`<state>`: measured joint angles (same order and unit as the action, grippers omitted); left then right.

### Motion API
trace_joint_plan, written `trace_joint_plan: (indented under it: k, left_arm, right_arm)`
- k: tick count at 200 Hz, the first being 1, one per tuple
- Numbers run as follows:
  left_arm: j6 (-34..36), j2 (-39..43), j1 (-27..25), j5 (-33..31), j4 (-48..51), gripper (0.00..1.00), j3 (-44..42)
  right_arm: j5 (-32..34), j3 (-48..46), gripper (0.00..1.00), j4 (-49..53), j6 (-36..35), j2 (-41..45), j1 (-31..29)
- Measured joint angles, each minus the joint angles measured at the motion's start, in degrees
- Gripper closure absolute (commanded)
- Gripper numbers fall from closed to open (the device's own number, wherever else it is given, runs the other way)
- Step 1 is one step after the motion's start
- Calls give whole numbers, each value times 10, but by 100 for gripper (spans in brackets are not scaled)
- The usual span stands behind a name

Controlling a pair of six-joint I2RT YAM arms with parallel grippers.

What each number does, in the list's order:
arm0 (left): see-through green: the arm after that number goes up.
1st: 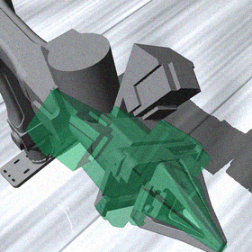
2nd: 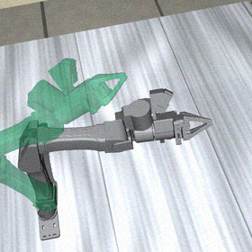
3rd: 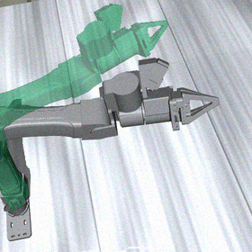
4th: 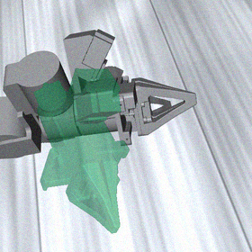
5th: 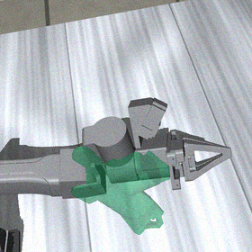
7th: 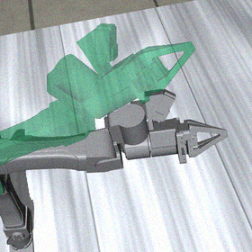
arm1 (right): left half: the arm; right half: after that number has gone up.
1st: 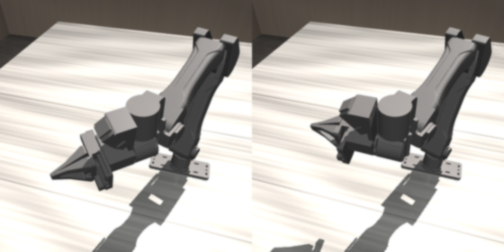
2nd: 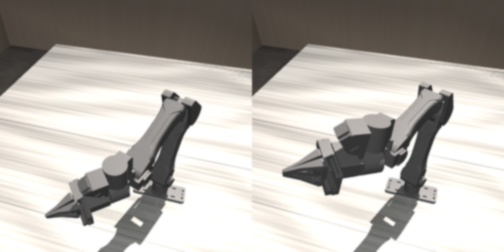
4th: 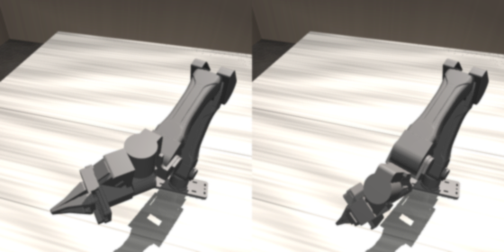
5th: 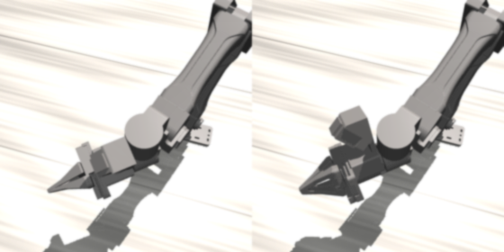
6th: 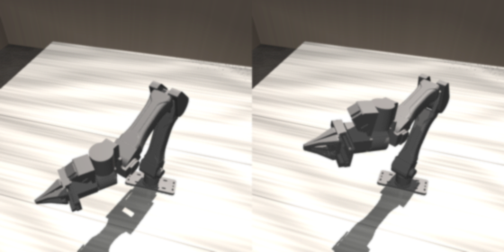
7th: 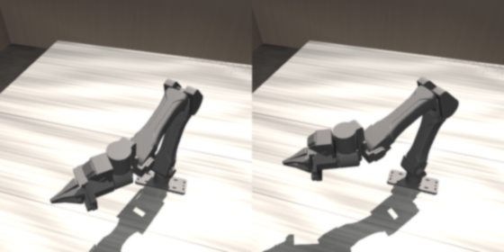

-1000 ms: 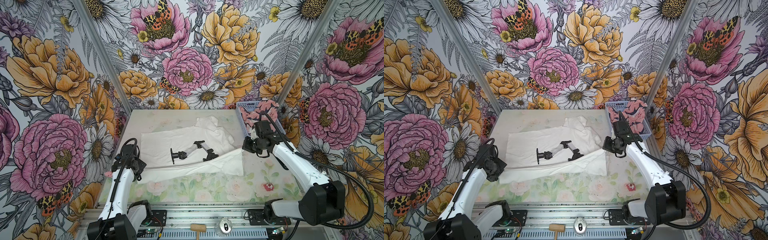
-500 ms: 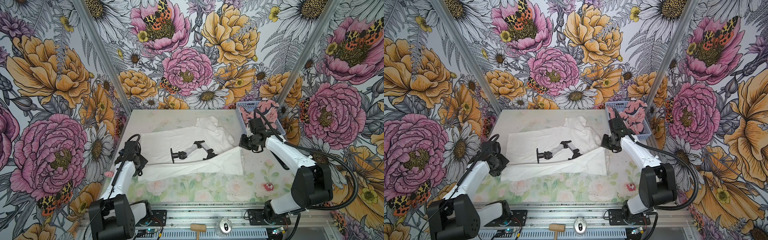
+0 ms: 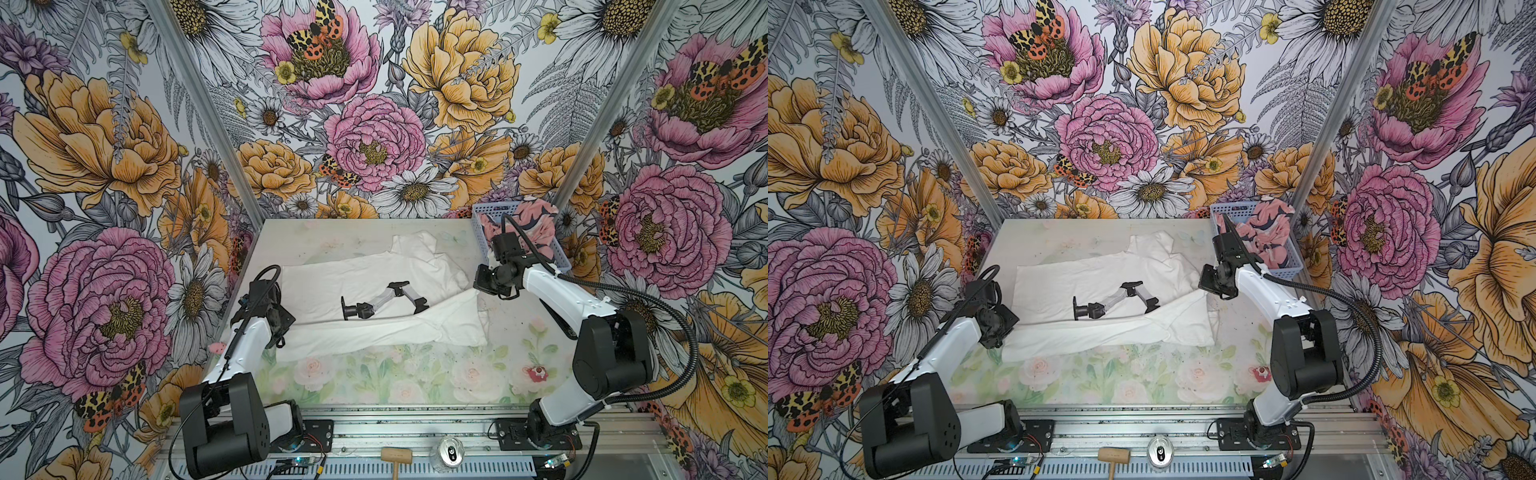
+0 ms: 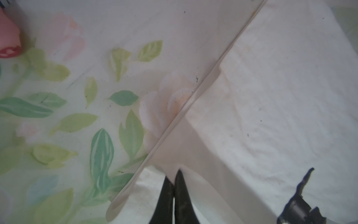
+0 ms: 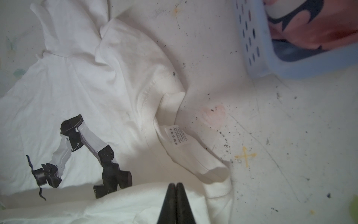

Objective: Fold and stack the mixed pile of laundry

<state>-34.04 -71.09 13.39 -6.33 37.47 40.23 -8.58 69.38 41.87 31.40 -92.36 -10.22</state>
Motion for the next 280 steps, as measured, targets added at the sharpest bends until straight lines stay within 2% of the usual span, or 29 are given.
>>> trace_joint_plan:
  k: [149, 157, 166, 175, 197, 214, 231, 260, 280]
  left_arm:
    - [11, -23, 17, 6, -27, 100, 0]
    - [11, -28, 18, 6, -30, 88, 0]
    - [12, -33, 18, 6, -31, 69, 0]
    - [12, -37, 18, 5, -31, 55, 1]
    - [14, -38, 19, 1, -30, 37, 1]
    - [9, -31, 19, -4, -26, 32, 1]
    - [10, -5, 18, -8, -13, 30, 1]
    - [-2, 63, 0, -13, 19, 30, 1]
    - [-24, 108, -30, -12, 51, 30, -1]
  right_arm:
    - [-2, 36, 100, -26, -11, -65, -13]
    - [-3, 40, 99, -27, -14, -74, -13]
    - [-4, 47, 91, -27, -17, -83, -14]
    - [-7, 56, 82, -28, -21, -95, -13]
    - [-12, 76, 63, -33, -34, -117, -13]
    - [-11, 80, 54, -34, -47, -118, -13]
    - [-11, 82, 50, -36, -51, -117, -11]
    - [-14, 58, 49, -34, -49, -89, -4]
    - [-16, -3, 55, -27, -40, -39, 0]
